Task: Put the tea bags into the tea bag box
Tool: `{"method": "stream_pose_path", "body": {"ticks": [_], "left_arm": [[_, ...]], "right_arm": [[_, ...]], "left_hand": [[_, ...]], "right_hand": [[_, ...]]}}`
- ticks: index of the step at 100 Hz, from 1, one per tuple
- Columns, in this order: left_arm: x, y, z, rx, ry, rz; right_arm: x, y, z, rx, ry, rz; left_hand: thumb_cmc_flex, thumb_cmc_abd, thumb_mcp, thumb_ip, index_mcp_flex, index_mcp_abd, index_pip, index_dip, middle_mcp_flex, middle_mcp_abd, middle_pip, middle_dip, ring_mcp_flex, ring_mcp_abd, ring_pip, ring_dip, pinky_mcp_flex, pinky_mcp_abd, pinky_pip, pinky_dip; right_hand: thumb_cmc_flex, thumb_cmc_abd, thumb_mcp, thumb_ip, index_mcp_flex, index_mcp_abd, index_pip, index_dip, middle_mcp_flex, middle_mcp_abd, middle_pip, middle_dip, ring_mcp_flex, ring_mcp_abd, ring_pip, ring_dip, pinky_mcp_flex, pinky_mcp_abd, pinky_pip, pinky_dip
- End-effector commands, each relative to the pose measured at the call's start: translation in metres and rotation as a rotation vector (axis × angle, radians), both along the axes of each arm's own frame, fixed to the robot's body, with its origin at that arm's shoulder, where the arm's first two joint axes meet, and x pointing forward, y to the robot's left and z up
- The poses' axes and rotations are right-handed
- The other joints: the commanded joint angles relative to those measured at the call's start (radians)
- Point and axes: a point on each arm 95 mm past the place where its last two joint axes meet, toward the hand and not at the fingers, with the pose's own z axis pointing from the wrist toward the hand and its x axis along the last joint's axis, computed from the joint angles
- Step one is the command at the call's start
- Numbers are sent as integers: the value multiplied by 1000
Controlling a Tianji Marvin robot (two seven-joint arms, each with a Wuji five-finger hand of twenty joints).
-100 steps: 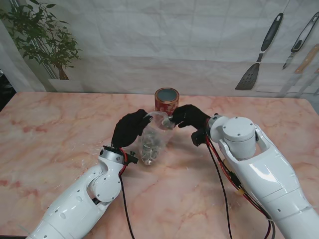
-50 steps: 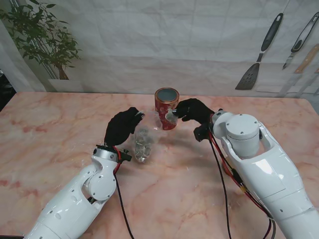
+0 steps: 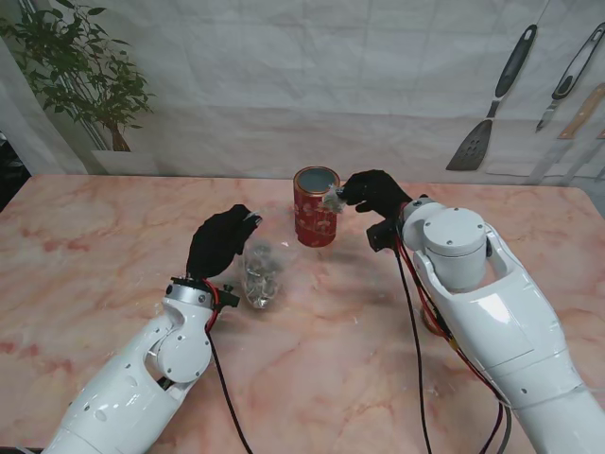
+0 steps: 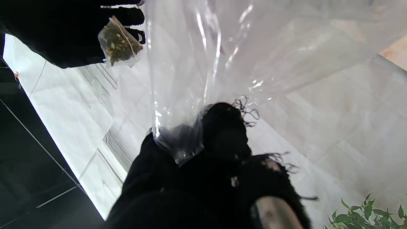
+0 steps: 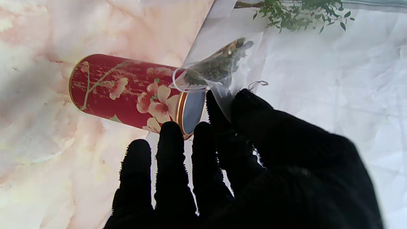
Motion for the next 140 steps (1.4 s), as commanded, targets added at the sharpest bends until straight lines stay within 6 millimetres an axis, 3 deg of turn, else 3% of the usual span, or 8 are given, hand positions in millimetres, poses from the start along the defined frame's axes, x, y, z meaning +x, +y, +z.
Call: {"method": "stream_pose_path", "body": {"ticks": [1,52,140], "left_arm": [[-1,0,1,2,5,-4],[-2,2,0,-1,10,-6],[-1,4,-3,-3,19,-5]], "right_arm": [[5,6,4,18,-12,-2],[31,20,13,29,-54,-90],[80,53,5,-39,-37,-170]], "left_hand": [[62,26,68,46,105,172,141,19,126,-97,207,15,109,179,350,-13,-122,-99,304,3],[62,27,68,46,105,172,141,19,126,-98,207,15,109,180,349,-13,-122,-99,304,3],[62,27,67,45,105,172,141,19,126,-98,206,16,109,180,349,-13,-122,-99,304,3]], "right_hand": [[41,19,23,11,20,-7,8,16,1,1,27,-7,-7,-23,17,6,0,-37,-3,16],[35,19,21,8,23,-18,4,13,3,-3,29,-7,-3,-28,19,8,2,-45,0,21],[27,20,-1,10,28,-45,4,-7,15,-17,24,-3,8,-38,17,11,5,-54,7,29]]}}
